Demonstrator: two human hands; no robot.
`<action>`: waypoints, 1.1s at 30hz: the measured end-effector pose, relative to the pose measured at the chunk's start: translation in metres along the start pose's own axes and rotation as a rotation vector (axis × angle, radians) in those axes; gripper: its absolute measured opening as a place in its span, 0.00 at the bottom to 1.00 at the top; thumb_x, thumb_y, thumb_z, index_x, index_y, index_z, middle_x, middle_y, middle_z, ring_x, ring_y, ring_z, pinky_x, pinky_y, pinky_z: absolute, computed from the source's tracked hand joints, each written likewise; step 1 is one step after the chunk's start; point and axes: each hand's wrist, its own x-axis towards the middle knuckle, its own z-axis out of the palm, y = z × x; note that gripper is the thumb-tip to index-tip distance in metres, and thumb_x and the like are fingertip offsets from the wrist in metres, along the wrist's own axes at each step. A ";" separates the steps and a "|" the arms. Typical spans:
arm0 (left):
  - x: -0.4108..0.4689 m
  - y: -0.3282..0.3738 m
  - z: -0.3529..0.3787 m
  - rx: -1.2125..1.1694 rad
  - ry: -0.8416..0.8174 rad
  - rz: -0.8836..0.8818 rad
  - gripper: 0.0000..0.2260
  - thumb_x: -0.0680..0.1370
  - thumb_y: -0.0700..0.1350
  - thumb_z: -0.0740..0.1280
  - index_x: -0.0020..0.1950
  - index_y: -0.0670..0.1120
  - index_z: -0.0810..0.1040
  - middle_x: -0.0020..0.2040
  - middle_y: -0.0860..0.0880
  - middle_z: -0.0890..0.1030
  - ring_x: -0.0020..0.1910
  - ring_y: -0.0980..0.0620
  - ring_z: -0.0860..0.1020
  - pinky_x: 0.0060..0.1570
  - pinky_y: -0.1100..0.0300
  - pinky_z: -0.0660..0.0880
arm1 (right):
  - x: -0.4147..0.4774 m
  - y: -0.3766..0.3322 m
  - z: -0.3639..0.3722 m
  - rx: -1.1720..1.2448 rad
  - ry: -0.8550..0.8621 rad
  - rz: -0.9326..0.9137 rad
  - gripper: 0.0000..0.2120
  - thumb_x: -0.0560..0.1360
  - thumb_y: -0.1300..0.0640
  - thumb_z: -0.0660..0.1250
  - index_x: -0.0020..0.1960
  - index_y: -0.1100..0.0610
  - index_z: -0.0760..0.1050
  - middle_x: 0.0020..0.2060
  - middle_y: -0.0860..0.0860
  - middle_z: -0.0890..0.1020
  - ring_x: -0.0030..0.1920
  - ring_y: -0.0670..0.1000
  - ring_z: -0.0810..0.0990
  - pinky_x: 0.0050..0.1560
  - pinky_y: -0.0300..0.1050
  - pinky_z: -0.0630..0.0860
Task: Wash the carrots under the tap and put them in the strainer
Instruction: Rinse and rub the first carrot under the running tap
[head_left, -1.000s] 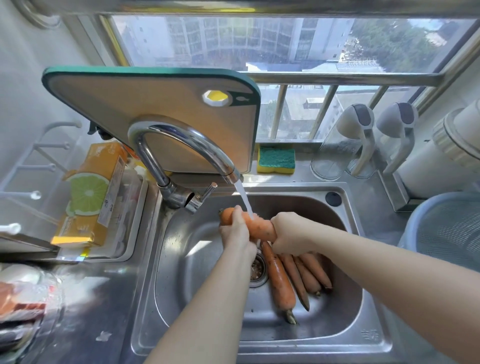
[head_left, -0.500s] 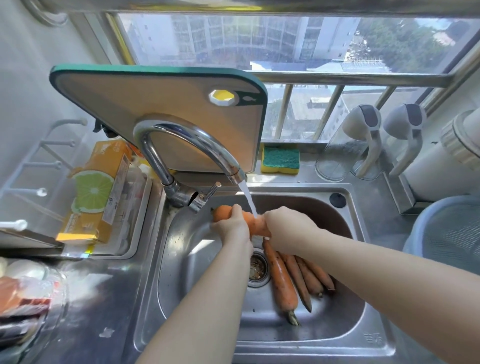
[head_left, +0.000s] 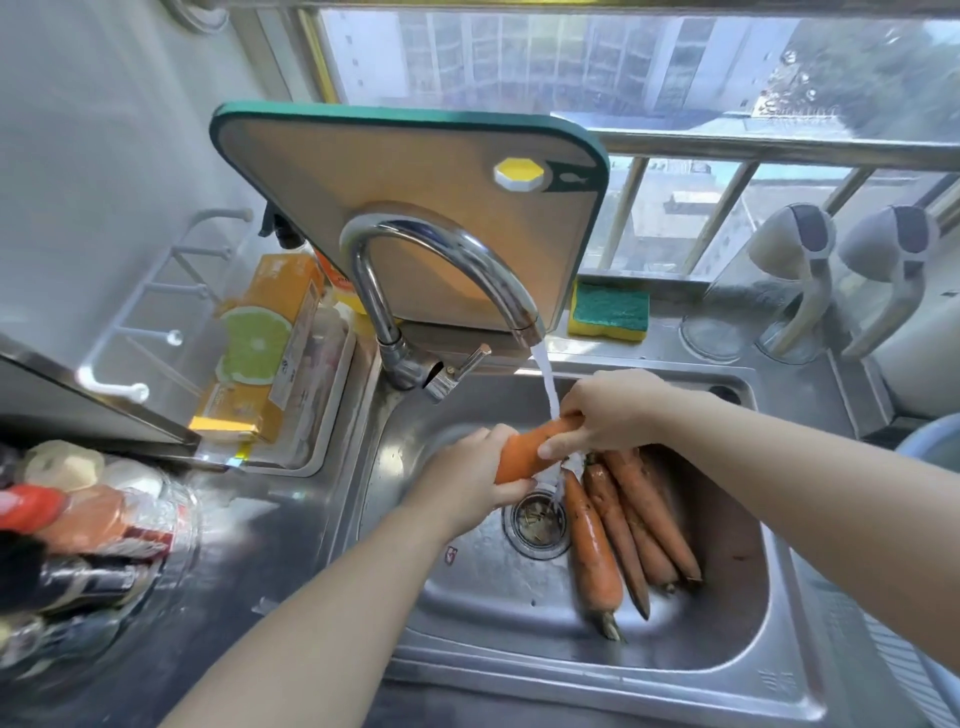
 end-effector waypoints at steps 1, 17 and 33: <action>0.000 0.003 0.000 -0.003 0.047 -0.011 0.17 0.74 0.58 0.67 0.58 0.52 0.71 0.52 0.52 0.78 0.48 0.49 0.77 0.45 0.54 0.73 | 0.001 -0.003 0.002 -0.059 0.083 0.039 0.31 0.66 0.23 0.55 0.36 0.51 0.75 0.32 0.47 0.79 0.35 0.49 0.76 0.33 0.43 0.68; -0.014 0.032 0.024 -0.166 0.034 -0.261 0.15 0.77 0.54 0.60 0.55 0.43 0.72 0.48 0.42 0.80 0.46 0.39 0.78 0.40 0.53 0.73 | 0.027 -0.069 0.080 1.483 0.635 0.587 0.23 0.72 0.57 0.69 0.64 0.57 0.65 0.51 0.55 0.79 0.56 0.58 0.78 0.62 0.55 0.72; -0.025 0.009 0.009 -1.215 -0.425 -0.431 0.15 0.79 0.55 0.62 0.50 0.43 0.74 0.36 0.44 0.79 0.30 0.52 0.78 0.28 0.64 0.74 | 0.019 -0.063 0.070 2.538 0.171 0.385 0.10 0.75 0.62 0.65 0.39 0.56 0.66 0.23 0.50 0.73 0.24 0.45 0.74 0.28 0.35 0.76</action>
